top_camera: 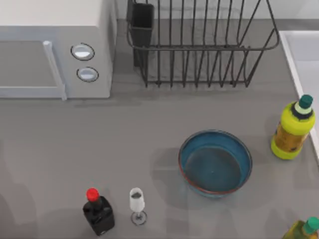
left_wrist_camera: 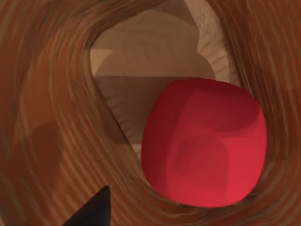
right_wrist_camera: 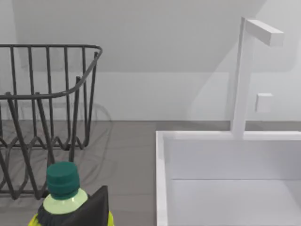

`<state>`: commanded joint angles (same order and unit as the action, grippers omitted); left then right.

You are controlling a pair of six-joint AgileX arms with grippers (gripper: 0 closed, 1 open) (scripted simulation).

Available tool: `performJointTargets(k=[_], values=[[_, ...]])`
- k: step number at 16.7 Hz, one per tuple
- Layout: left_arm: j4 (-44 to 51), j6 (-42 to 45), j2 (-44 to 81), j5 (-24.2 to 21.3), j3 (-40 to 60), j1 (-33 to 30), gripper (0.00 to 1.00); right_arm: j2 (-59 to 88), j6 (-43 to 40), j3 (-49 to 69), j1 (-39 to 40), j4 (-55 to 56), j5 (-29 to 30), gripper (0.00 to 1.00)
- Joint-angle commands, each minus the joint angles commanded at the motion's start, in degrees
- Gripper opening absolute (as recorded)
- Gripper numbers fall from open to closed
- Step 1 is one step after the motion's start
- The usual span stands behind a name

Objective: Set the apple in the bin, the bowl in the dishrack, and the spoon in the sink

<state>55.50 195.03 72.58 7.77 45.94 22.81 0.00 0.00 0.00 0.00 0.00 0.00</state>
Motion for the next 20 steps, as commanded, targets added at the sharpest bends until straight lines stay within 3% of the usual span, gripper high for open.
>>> performJointTargets(k=[3, 7, 13, 20], values=[[-4.60, -11.62, -3.88, -0.20, -4.28, 0.69, 1.00, 0.00, 0.00, 0.00, 0.00, 0.00, 0.00, 1.00], [-12.74, -35.14, -11.77, -0.41, -12.28, 0.98, 1.00, 0.00, 0.00, 0.00, 0.00, 0.00, 0.00, 1.00], [-26.01, -83.26, -26.92, -0.74, -26.85, -1.83, 1.00, 0.00, 0.00, 0.00, 0.00, 0.00, 0.00, 1.00], [-39.83, -142.97, -46.44, -2.97, -40.25, -9.67, 1.00, 0.00, 0.00, 0.00, 0.00, 0.00, 0.00, 1.00]])
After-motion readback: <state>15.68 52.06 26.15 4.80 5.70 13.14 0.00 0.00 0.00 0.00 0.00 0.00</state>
